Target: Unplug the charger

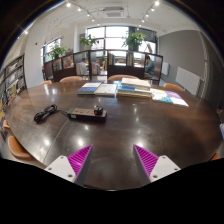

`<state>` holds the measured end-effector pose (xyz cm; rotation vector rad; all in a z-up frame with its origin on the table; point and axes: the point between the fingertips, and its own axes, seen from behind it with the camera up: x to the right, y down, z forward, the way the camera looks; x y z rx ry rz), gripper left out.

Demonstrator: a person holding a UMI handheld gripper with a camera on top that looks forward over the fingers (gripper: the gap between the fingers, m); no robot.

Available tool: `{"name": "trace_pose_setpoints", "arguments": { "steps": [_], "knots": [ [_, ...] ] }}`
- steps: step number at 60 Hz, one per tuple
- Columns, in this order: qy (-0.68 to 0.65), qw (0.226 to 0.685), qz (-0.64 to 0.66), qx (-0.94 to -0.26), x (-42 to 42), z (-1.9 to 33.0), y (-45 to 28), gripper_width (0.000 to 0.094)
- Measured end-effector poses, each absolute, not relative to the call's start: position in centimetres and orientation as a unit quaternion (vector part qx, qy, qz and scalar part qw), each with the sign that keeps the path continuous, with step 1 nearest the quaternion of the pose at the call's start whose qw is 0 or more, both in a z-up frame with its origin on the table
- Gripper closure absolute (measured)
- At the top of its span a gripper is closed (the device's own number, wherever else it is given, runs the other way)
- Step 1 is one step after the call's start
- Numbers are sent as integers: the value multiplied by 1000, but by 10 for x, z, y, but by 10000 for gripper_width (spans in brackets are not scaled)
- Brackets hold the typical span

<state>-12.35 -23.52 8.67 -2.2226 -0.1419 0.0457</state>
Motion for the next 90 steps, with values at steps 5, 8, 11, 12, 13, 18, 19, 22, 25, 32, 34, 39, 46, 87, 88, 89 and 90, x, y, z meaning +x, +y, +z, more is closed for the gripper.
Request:
{"name": "trace_pose_setpoints", "arguments": {
  "steps": [5,8,11,12,13,18,19,22,25,32,34,39,46,87,88,89,90],
  "knots": [
    [-55,434,29,-899,-155,65,-196,145],
    [-51,440,35,-896,-171,57,-167,151],
    [-46,443,38,-895,-185,48,-139,162],
    [-46,442,38,-895,-186,48,-126,169],
    [-45,443,37,-894,-190,45,-117,174],
    [-45,445,33,-894,-205,33,-73,194],
    [-46,447,32,-893,-208,32,-64,205],
    [-45,451,29,-891,-214,29,-41,229],
    [-45,449,27,-892,-219,24,-25,265],
    [-23,458,21,-888,-218,16,3,401],
    [-12,467,21,-884,-216,18,4,471],
    [-3,481,35,-876,-218,19,11,670],
    [-6,494,31,-869,-220,19,8,745],
    [6,488,-20,-873,-33,87,3,790],
    [3,484,-17,-875,-33,78,0,783],
    [-1,481,-15,-877,-32,70,6,777],
    [-3,477,-12,-879,-32,63,6,774]
  ]
}}
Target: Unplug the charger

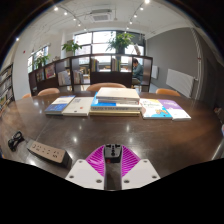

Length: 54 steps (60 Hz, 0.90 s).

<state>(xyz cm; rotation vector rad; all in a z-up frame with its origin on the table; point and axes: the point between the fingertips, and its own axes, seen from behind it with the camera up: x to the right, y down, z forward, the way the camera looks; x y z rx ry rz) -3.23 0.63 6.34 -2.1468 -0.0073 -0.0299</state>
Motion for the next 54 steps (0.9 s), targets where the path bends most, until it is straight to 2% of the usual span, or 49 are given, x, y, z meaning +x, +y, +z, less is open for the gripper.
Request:
{"name": "trace_pose_setpoints", "arguments": {
  "steps": [9,17,20,24,28,33,44,49,54],
  "knots": [
    [-7,456,-7,-890,-31,24,9,733],
    [-7,444,-2,-896,-29,7,9,704],
    [-8,444,0,-896,-28,6,8,666],
    [-12,440,0,-898,-28,10,4,494],
    [-17,453,-5,-892,-28,31,2,341],
    [-19,479,-16,-877,-26,76,-3,250],
    [-18,527,-39,-849,-33,178,-55,187],
    [-11,540,-42,-841,-41,210,-93,182],
    [-16,544,-44,-838,-53,227,-137,183]
  ]
}}
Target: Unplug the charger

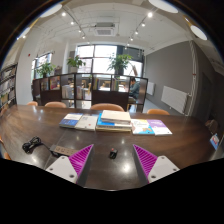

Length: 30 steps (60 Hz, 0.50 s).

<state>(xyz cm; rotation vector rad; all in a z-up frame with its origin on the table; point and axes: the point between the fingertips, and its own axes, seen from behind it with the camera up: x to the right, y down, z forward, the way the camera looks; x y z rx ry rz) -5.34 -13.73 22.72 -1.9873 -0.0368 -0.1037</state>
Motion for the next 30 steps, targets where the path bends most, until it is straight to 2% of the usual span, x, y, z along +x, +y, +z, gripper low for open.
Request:
{"name": "trace_pose_setpoints", "arguments": {
  "steps": [10,30],
  "knots": [
    [-2,544,-38,-838,-70,239,-218,185],
    [0,520,-47,-853,-84,222,-324,180]
  ]
}}
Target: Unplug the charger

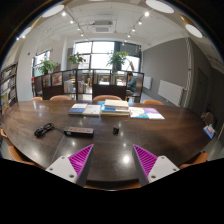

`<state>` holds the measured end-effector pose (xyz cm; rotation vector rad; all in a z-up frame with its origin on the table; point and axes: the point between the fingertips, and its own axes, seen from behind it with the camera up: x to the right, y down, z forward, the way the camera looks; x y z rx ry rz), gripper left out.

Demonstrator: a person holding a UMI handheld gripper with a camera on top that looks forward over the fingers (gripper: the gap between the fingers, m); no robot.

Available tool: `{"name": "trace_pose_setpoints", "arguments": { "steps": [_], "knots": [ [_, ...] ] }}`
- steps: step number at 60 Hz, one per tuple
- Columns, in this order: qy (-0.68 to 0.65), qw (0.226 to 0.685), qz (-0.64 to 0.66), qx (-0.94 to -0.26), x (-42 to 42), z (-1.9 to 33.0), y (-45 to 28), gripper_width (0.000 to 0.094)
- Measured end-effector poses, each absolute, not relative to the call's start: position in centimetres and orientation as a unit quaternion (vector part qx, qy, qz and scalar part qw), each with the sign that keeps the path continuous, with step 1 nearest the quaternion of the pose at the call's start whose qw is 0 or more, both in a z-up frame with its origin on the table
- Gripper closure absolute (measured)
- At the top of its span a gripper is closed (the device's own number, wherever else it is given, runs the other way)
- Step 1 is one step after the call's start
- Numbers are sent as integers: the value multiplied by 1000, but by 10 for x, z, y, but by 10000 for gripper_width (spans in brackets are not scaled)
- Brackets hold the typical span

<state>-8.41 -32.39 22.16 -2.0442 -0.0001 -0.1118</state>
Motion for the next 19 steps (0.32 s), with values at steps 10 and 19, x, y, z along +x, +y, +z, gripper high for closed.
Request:
{"name": "trace_pose_setpoints", "arguments": {
  "steps": [10,19],
  "knots": [
    [-3,519,-32,-854,-96,221,-338,183],
    [1,527,-24,-850,-107,229,-342,184]
  ]
}}
